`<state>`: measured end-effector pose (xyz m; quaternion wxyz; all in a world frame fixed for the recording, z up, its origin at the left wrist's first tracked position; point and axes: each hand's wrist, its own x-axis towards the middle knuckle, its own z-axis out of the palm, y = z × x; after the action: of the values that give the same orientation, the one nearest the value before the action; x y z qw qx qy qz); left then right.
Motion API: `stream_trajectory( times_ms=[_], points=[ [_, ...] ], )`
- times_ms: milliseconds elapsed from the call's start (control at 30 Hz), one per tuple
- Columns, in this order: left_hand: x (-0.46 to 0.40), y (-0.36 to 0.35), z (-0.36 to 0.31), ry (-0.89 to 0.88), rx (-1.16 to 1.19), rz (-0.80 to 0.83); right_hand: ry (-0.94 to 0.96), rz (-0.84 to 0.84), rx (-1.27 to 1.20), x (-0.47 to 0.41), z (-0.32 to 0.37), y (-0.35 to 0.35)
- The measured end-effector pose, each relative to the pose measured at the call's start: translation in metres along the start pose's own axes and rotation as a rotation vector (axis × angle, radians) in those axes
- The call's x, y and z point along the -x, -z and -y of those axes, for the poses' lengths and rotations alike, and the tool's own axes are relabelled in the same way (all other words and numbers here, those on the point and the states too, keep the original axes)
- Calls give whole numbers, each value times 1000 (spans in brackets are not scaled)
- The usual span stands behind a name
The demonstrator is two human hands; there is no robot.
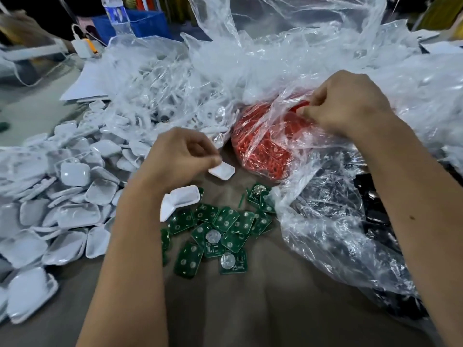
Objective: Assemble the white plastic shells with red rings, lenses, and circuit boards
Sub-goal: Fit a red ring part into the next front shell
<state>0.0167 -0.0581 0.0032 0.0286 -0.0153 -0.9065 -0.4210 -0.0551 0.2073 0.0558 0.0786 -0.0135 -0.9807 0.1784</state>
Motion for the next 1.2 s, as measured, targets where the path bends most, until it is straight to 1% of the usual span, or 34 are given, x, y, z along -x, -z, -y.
stream_trajectory(
  times_ms=[67, 100, 133, 267, 400, 467, 533, 600, 667, 700, 733, 767, 833, 867, 933, 1033, 1133, 1200],
  points=[
    [6, 15, 7, -2, -98, 256, 0, -43, -53, 3, 1, 1],
    [9, 21, 10, 8, -131, 338, 4, -69, -73, 4, 0, 1],
    [11, 26, 12, 25, -159, 377, 11, -95, -85, 5, 0, 1],
    [16, 31, 16, 86, -225, 343, 26, -124, -81, 5, -1, -3],
    [13, 33, 20, 132, -240, 234, 61, -156, -135, 8, 2, -4],
    [12, 33, 21, 124, -246, 174, 74, -153, -188, 9, 3, -4],
    [12, 32, 19, 63, -194, 124, 81, -154, -224, 10, 4, -5],
    [12, 28, 11, -73, -76, 16, 83, -193, -224, 8, 6, -7],
    [9, 19, 1, -243, 63, -195, 74, -253, -204, 7, 7, -9],
    [7, 14, -3, -305, 93, -321, 65, -276, -188, 6, 8, -9],
    [4, 9, -5, -345, 58, -447, 59, -295, -177, 6, 9, -9],
    [0, 6, -6, -361, -34, -565, 64, -310, -181, 6, 10, -8],
    [-7, 2, 1, -315, -212, -732, 121, -320, -256, 9, 17, -6],
    [-11, 3, 7, -260, -251, -760, 168, -306, -322, 12, 24, -6],
    [-17, 4, 19, -139, -243, -721, 245, -217, -472, 22, 40, -8],
    [-21, 4, 28, 31, -191, -625, 255, 17, -663, 38, 61, -26],
    [-24, 7, 31, 55, -172, -527, 195, 277, -771, 48, 66, -49],
    [-26, 8, 30, 14, -171, -433, 167, 387, -818, 51, 63, -61]
  ],
)
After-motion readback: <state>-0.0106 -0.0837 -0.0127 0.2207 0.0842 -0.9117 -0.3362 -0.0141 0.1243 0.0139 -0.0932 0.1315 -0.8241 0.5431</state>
